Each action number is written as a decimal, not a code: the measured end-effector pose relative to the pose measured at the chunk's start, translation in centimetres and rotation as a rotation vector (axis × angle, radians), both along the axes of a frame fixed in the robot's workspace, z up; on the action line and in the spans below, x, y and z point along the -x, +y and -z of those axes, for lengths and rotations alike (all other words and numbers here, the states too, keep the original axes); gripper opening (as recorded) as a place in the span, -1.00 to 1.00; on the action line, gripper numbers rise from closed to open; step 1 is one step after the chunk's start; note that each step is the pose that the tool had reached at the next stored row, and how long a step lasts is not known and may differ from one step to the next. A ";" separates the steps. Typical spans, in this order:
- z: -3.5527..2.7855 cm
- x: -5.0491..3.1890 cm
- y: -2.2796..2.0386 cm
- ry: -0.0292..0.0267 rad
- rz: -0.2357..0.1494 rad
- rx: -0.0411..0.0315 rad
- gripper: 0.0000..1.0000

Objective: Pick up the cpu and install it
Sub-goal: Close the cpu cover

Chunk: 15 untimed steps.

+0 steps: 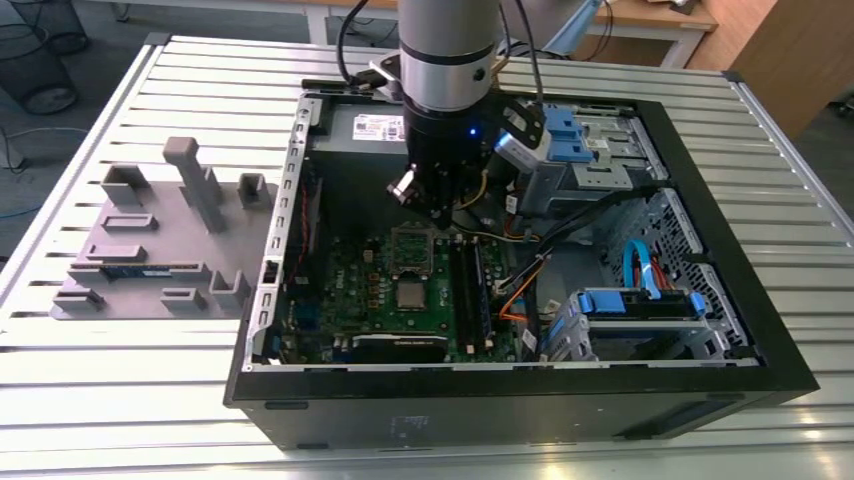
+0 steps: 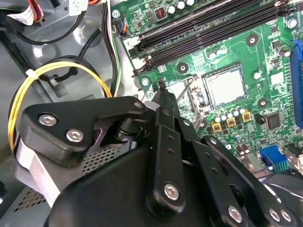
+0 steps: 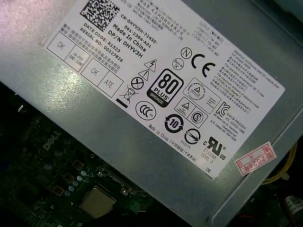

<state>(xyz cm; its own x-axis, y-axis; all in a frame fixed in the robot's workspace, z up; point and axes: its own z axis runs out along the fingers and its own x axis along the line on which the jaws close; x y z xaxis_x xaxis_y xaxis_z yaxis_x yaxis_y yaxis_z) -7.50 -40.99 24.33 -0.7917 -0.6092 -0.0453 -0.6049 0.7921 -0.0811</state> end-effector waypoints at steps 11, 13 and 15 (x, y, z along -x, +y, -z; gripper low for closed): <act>0.01 0.11 -0.83 -0.0003 -0.015 -0.0002 -0.79; 0.01 0.11 -1.07 -0.0004 -0.017 -0.0002 -0.79; 0.01 0.11 -1.35 -0.0004 -0.019 -0.0003 -0.79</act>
